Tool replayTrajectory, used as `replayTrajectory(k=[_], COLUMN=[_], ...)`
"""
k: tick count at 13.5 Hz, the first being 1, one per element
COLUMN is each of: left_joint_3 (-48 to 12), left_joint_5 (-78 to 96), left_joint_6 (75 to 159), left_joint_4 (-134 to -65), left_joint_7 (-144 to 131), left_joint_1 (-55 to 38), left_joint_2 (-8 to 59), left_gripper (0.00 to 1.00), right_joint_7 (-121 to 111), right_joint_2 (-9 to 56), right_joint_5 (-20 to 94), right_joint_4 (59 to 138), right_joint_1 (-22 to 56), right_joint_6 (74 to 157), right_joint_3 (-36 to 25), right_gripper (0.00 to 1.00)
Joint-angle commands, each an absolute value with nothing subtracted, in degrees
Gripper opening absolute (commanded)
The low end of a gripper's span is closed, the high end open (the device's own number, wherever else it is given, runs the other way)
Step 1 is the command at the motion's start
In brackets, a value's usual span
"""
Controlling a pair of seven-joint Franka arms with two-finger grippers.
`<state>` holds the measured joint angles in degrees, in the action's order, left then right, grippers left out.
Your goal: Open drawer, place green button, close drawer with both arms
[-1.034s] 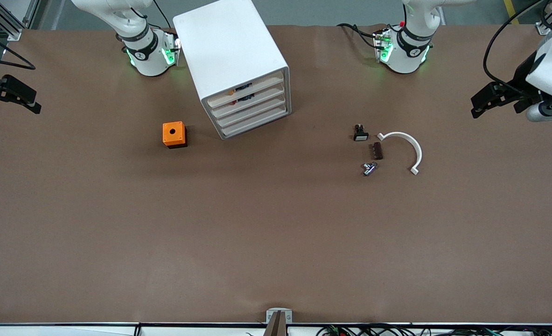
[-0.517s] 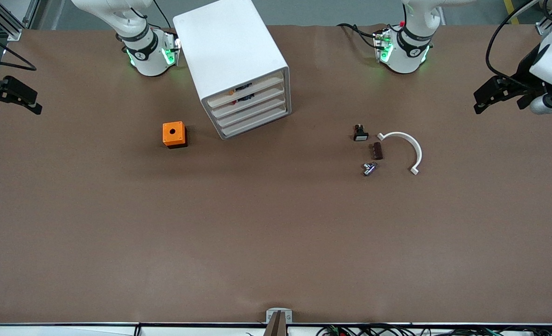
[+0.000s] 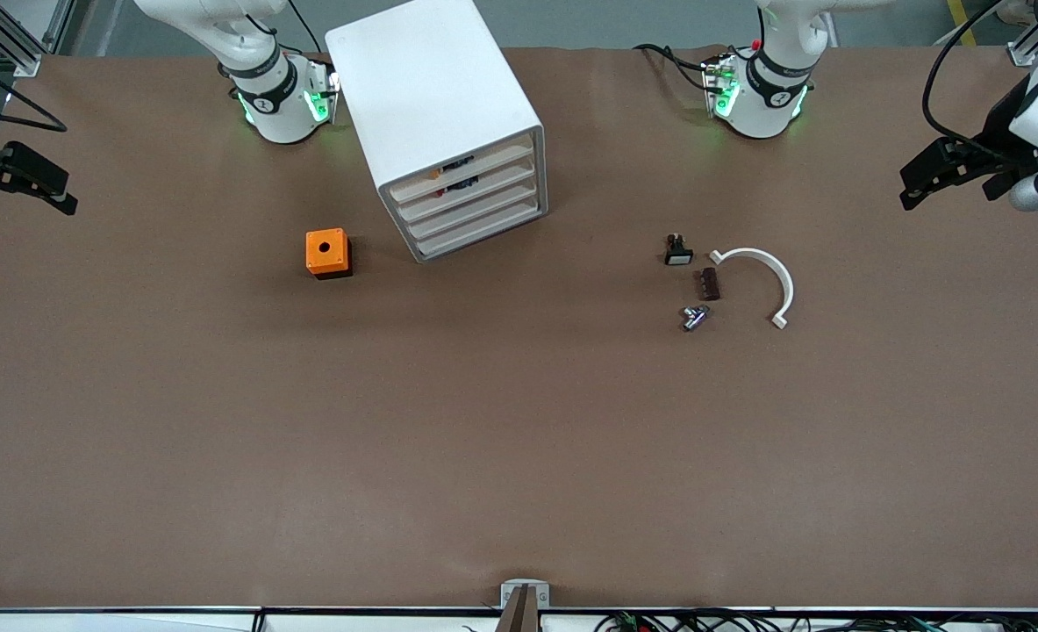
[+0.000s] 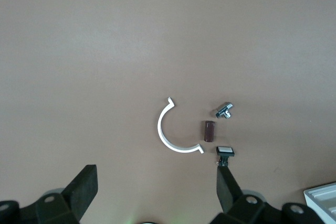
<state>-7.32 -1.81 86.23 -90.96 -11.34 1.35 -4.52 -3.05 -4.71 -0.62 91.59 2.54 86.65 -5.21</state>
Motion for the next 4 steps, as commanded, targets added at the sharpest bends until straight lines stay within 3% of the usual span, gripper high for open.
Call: replayTrajectory(k=[1,4], left_joint_3=[-7.03,-7.12], left_joint_5=[-2.20,-2.55], left_joint_6=[84.20,84.20], left_joint_4=[-88.24,-88.24], left_joint_7=[-10.20,-10.02], left_joint_1=[1.23,1.23], left_joint_2=[-2.99,-2.99], left_gripper=[1.00,1.00], right_joint_7=[-3.60,-3.60], right_joint_2=[-3.52,-3.52], right_joint_5=[-0.62,-0.62], right_joint_4=[89.83,89.82], right_joint_1=[2.81,2.81], right_joint_6=[85.61,85.61], right_joint_3=[-5.27,-5.27], right_gripper=[1.00,1.00])
